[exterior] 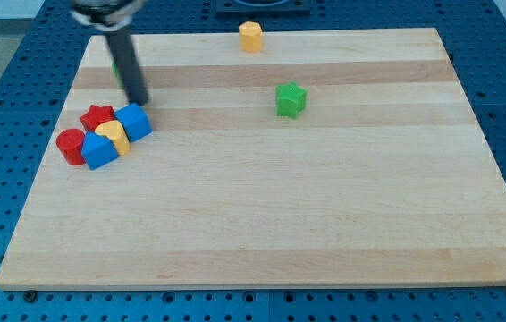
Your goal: Push the green circle towards the left of the green star
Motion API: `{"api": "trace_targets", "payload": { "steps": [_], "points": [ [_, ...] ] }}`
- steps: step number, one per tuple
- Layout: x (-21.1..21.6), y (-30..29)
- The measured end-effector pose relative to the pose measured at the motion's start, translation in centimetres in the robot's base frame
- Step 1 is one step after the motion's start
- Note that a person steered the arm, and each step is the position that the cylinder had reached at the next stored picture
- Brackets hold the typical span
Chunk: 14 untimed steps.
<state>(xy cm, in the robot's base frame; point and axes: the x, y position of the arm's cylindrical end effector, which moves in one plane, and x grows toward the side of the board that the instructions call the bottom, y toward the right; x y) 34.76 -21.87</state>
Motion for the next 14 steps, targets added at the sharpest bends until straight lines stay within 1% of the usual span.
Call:
{"api": "trace_targets", "payload": {
  "steps": [1,2,3,4,5,6,8,10,14],
  "points": [
    [-2.3,-5.6],
    [-6.4,-6.1],
    [-6.6,-4.5],
    [-6.3,-0.1],
    [-4.5,2.1],
    [-3.9,4.7],
    [-3.9,10.6],
    [-3.9,14.6],
    [-3.1,16.8]
  ]
}}
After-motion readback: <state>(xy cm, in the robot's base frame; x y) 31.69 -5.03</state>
